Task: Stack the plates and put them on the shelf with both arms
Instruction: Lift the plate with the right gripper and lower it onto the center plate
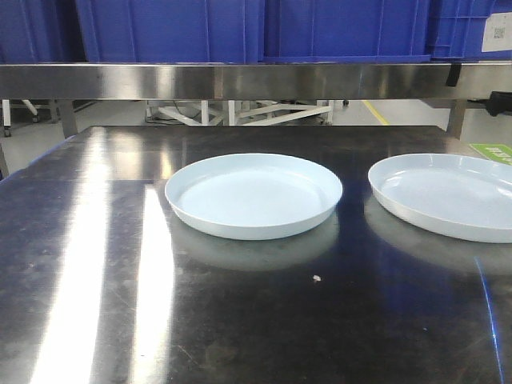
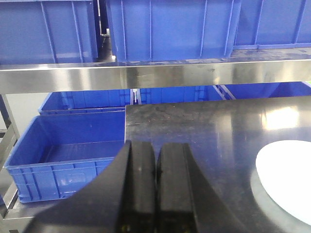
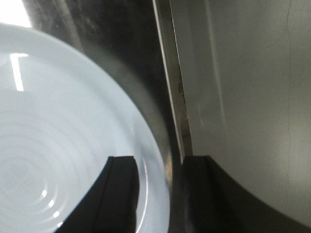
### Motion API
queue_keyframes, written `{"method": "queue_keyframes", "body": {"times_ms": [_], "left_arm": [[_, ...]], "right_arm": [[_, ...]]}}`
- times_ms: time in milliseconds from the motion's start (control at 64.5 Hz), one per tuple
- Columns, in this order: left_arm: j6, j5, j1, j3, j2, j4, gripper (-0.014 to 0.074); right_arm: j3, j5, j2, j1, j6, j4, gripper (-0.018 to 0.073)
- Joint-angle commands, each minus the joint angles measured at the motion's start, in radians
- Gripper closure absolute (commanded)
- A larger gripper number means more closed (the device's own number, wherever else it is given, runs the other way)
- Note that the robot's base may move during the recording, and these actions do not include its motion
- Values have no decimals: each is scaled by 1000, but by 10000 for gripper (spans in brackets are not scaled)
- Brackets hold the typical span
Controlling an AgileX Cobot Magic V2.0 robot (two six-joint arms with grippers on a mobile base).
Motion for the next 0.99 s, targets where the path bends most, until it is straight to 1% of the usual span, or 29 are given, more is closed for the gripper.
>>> {"method": "queue_keyframes", "body": {"times_ms": [0,171,233,279,496,744,837,977], "left_arm": [[-6,-80,1,-27,5,-8,514],[-6,-80,1,-27,5,-8,514],[-6,-80,1,-27,5,-8,514],[-6,-80,1,-27,5,-8,514],[-6,-80,1,-27,5,-8,514],[-6,-80,1,-27,5,-8,514],[-6,-80,1,-27,5,-8,514],[-6,-80,1,-27,5,-8,514]], "right_arm": [[-33,-26,-30,1,-14,0,205],[-33,-37,-23,1,-14,0,211],[-33,-39,-23,1,-14,0,240],[-33,-40,-23,1,-14,0,274],[-37,-39,-38,0,-14,0,515],[-117,12,-78,-3,-14,7,504],[-167,31,-93,-3,-14,47,504],[-229,53,-116,5,-14,154,504]]}}
